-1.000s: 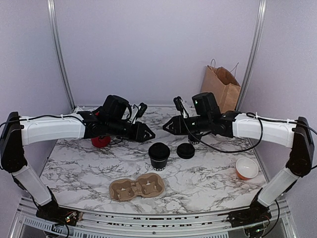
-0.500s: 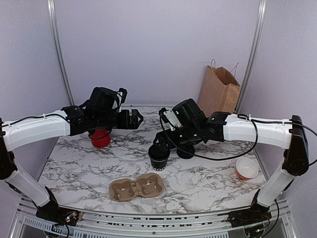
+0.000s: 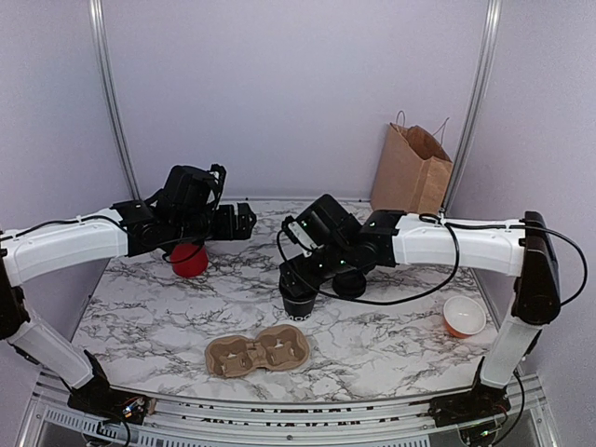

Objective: Pack the takeout coffee

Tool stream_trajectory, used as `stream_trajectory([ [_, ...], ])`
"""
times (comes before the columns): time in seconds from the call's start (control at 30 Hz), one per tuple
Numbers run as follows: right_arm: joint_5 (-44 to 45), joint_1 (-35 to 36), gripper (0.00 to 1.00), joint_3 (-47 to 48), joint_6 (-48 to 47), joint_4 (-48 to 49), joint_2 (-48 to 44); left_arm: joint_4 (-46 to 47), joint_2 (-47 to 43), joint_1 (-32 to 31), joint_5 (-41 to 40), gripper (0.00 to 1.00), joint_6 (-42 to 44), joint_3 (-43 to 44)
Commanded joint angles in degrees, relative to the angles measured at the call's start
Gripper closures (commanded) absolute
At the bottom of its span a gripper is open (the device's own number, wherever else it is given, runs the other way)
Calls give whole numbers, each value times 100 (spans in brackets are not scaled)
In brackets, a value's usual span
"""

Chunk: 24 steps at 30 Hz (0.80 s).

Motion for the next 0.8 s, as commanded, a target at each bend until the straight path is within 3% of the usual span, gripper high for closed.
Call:
stream_trajectory([
  [0.0, 268, 89, 12, 313, 25, -320, 154, -126, -246, 71, -181, 1, -97, -129],
  [0.77, 603, 228, 21, 598, 139, -523, 498, -117, -251, 145, -83, 1, -203, -277],
])
